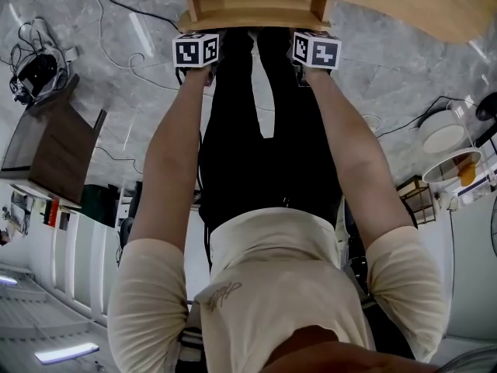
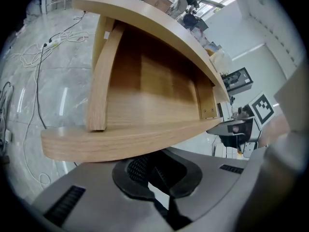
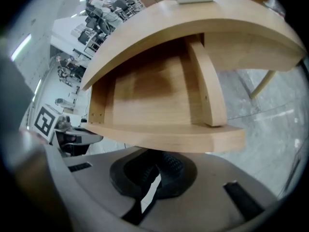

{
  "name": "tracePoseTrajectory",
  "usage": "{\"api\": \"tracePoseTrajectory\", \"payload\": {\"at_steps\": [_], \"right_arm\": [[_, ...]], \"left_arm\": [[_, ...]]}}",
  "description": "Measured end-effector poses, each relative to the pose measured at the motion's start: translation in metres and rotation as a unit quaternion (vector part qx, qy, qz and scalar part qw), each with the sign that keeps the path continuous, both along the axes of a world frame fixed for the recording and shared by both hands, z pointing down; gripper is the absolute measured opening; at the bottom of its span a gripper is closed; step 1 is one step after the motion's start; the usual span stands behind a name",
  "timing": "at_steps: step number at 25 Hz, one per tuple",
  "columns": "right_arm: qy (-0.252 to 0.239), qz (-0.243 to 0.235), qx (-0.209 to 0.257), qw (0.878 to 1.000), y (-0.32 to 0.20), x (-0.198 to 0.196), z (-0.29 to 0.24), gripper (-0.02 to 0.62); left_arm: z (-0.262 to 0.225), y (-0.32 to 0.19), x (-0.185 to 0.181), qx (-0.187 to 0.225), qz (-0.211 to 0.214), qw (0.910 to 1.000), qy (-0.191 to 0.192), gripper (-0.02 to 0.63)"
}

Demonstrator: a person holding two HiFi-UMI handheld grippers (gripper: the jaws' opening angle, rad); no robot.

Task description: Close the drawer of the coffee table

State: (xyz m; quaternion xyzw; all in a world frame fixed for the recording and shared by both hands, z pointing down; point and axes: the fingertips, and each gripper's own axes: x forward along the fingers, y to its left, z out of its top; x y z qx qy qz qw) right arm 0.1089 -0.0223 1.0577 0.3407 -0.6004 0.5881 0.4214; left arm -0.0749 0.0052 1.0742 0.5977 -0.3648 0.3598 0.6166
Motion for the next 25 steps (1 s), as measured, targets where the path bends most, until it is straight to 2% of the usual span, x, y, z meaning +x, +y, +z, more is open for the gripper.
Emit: {"api": "tracePoseTrajectory", "payload": {"at_steps": [5, 14, 21, 25], "right_arm": [[0.009, 0.000, 0.043, 0.999, -0.005, 0.006, -0.003, -0.006], [0.002, -0.007, 0.044, 0.999, -0.013, 0.006, -0.017, -0.006], [-0.004, -0.003, 0.024, 1.000, -0.016, 0.008, -0.022, -0.005], [0.000, -0.007, 0.033, 0.999, -0.026, 0.005, -0.020, -0.005]], "left_arm": [[-0.001, -0.003, 0.002, -0.004, -0.007, 0.9999, 0.011, 0.005], [-0.013, -0.014, 0.001, -0.012, -0.040, 0.9991, -0.004, 0.005], [-0.021, -0.017, 0.002, -0.023, -0.038, 0.9990, 0.003, 0.005], [-0.021, -0.029, -0.001, 0.001, -0.040, 0.9992, 0.002, 0.005]]}}
